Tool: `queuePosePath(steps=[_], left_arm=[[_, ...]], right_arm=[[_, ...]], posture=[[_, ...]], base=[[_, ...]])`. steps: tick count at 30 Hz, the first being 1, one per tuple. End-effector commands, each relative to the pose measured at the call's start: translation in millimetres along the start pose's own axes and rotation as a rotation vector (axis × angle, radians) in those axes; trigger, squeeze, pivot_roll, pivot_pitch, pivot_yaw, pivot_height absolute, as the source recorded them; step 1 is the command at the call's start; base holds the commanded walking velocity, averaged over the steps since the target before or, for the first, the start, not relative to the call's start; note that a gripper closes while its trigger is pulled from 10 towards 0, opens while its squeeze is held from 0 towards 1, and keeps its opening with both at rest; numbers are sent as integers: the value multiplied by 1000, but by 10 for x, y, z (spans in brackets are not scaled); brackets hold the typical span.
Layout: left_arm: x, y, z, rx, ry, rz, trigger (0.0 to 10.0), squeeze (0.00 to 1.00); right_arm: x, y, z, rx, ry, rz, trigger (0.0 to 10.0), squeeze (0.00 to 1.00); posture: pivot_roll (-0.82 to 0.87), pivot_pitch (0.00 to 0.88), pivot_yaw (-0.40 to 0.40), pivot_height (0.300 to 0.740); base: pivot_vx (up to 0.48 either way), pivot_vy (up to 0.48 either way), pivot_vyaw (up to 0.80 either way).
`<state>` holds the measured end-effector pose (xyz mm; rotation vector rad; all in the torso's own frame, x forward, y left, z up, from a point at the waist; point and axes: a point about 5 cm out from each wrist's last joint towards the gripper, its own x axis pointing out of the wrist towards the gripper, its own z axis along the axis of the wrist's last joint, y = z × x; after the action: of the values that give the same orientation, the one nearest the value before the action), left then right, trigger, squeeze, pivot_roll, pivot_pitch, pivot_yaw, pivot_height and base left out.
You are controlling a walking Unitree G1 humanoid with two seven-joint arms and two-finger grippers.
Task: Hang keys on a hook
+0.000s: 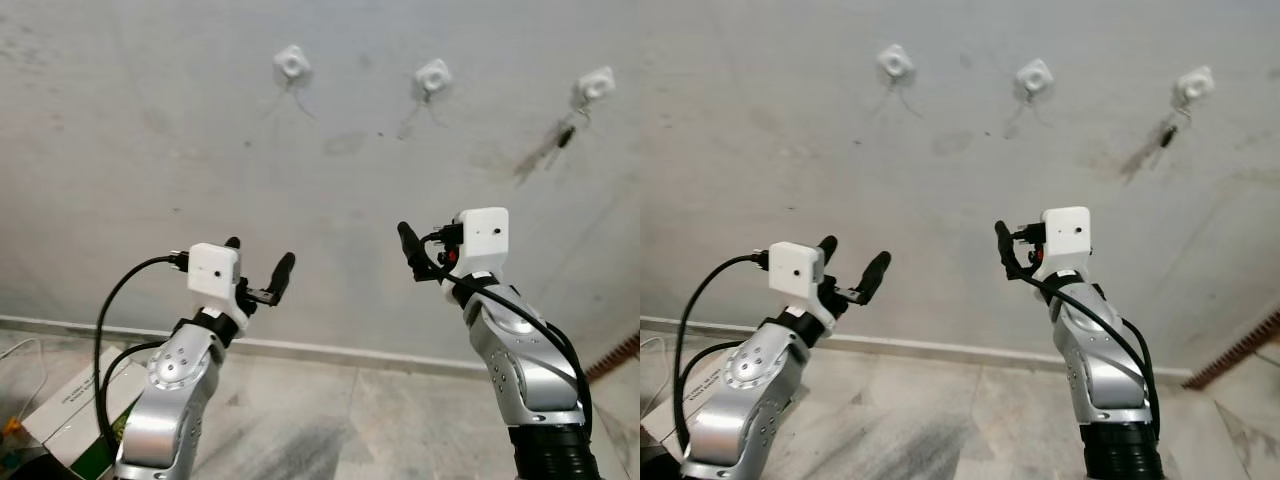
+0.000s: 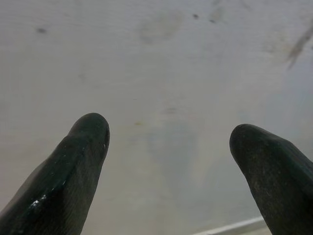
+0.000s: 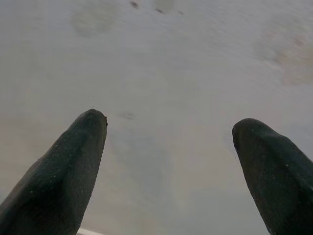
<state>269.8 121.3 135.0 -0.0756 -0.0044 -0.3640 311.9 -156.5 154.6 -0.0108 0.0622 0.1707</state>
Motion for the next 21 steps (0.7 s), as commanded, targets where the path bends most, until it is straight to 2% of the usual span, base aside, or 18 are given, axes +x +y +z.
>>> queuePosePath(steps=[1, 21], left_arm=[[9, 24, -7, 6, 14, -3, 10000, 0], [7, 14, -11, -20, 20, -8, 10000, 0]], right_arm=[[19, -3, 23, 0, -5, 2, 10000, 0], [35, 13, 6, 11, 6, 7, 10000, 0]], posture=[[-7, 0, 3, 740], [-10, 0, 5, 740]], base=[[0, 0, -788], [0, 0, -788]])
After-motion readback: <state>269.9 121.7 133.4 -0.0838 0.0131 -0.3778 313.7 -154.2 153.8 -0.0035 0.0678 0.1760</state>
